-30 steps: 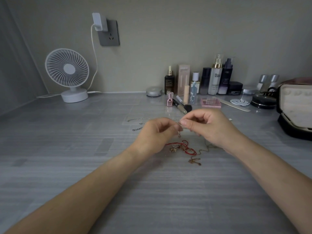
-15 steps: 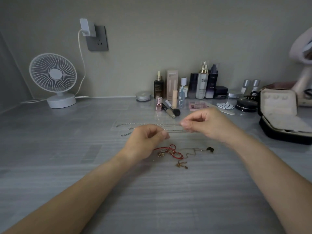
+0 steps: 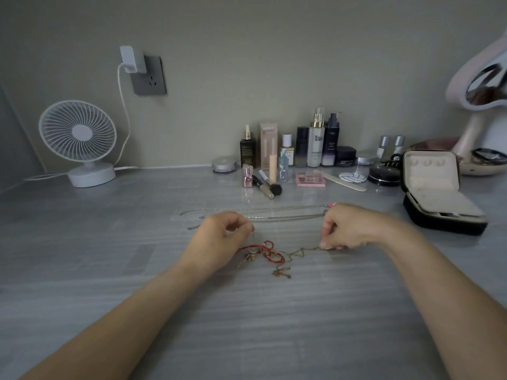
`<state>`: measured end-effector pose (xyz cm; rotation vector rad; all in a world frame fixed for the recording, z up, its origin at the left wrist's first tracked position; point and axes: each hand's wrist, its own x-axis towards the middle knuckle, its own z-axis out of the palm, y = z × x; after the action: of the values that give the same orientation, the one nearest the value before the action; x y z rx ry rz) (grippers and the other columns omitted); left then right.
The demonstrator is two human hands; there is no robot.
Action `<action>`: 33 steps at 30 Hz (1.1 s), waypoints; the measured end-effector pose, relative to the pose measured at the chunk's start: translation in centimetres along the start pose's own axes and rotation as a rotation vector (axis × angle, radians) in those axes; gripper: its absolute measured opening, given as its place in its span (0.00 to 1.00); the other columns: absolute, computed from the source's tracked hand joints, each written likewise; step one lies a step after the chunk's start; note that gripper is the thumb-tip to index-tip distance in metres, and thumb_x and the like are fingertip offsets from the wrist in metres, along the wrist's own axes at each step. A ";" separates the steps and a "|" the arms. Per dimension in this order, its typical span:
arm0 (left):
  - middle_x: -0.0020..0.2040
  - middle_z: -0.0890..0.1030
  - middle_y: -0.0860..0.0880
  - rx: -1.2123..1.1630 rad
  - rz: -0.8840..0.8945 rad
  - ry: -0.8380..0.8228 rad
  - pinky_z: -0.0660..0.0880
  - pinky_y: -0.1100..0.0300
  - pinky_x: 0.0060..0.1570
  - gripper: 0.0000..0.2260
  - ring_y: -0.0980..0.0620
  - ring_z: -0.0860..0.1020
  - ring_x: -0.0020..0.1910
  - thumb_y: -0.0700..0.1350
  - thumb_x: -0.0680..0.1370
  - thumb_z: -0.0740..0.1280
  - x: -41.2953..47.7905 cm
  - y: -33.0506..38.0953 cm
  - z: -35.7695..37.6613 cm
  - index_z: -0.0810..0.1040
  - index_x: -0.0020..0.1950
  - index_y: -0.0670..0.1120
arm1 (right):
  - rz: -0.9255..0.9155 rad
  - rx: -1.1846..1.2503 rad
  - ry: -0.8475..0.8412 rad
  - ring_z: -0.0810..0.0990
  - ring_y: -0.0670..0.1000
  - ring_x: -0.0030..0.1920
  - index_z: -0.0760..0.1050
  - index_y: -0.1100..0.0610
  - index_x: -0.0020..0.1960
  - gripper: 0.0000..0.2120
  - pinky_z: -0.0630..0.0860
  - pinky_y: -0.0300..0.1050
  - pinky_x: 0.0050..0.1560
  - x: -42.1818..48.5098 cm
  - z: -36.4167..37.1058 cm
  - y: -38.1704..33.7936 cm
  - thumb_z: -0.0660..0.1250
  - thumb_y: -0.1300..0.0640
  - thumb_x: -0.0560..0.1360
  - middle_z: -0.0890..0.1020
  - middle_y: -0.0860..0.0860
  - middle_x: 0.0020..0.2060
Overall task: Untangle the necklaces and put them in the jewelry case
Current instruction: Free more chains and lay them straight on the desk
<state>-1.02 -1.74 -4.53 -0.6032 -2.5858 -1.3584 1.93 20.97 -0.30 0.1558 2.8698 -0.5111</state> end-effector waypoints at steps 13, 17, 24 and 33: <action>0.68 0.71 0.49 0.555 -0.087 -0.435 0.68 0.55 0.63 0.17 0.48 0.70 0.64 0.53 0.79 0.58 0.9 4.3 -1.3 0.69 0.67 0.49 | -0.382 0.505 0.267 0.77 0.37 0.26 0.78 0.51 0.39 0.07 0.75 0.35 0.33 -0.9 -0.6 -1.4 0.70 0.63 0.71 0.80 0.47 0.32; 0.53 0.77 0.46 0.067 -0.068 -0.350 0.72 0.59 0.50 0.15 0.48 0.76 0.53 0.49 0.81 0.55 1.7 6.3 0.8 0.73 0.60 0.41 | -0.443 0.607 0.288 0.75 0.36 0.25 0.79 0.54 0.42 0.06 0.71 0.29 0.28 -1.3 -0.3 -2.2 0.69 0.64 0.71 0.80 0.49 0.31; 0.29 0.80 0.52 -0.688 -0.249 -0.361 0.75 0.66 0.42 0.07 0.58 0.79 0.30 0.40 0.79 0.61 2.0 7.6 2.8 0.77 0.44 0.44 | -0.392 0.930 0.408 0.73 0.41 0.27 0.80 0.53 0.40 0.06 0.70 0.36 0.29 -0.9 -0.8 -1.0 0.69 0.64 0.71 0.79 0.49 0.30; 0.27 0.74 0.54 -0.820 -0.319 -0.180 0.72 0.62 0.38 0.09 0.58 0.70 0.25 0.46 0.78 0.62 3.1 6.5 -1.6 0.75 0.39 0.47 | -0.244 1.130 0.429 0.71 0.46 0.32 0.79 0.59 0.46 0.04 0.68 0.39 0.33 -0.3 -1.5 0.2 0.67 0.65 0.73 0.78 0.50 0.33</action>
<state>-1.15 1.12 2.27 -0.4159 -2.2227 -2.6052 1.92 21.67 1.09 0.0884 2.5611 -2.3116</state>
